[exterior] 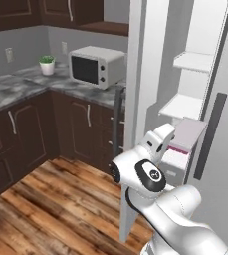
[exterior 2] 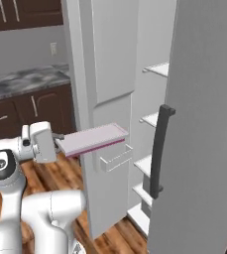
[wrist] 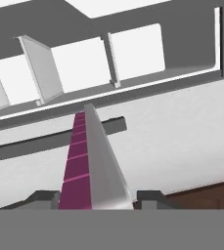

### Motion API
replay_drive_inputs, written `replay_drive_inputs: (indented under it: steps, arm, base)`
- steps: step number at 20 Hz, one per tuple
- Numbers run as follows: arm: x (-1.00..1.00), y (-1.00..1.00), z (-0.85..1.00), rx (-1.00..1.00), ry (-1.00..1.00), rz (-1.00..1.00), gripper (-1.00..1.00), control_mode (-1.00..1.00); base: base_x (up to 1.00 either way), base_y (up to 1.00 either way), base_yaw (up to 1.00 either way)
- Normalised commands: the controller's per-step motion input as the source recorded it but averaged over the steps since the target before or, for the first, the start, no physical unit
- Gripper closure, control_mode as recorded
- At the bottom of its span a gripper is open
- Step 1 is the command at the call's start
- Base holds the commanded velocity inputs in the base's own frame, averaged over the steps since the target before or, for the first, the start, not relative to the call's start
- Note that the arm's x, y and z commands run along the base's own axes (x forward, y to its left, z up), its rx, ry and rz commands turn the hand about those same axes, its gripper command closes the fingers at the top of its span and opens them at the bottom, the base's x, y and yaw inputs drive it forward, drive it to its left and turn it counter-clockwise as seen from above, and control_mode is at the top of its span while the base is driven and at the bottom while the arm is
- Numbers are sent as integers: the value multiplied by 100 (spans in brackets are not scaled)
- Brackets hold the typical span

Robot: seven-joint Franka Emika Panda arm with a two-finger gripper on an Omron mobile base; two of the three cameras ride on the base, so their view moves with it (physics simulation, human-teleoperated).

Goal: The ice cube tray has been filled with water. Take the tray and place it in the freezer to make ice. Close the freezer door after placing the tray.

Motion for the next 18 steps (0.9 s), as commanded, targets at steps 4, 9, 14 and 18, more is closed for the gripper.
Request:
replay_drive_inputs:
  steps: [4, 9, 14, 18]
  arm:
    - [0, 0, 0, 0, 0, 0, 100, 100]
    - [0, 0, 0, 0, 0, 0, 100, 100]
    - [0, 0, 0, 0, 0, 0, 100, 100]
    - [0, 0, 0, 0, 0, 0, 100, 100]
  base:
    - [23, -33, 0]
    - [14, -24, -1]
    - [9, -3, -9]
    - [1, -1, -15]
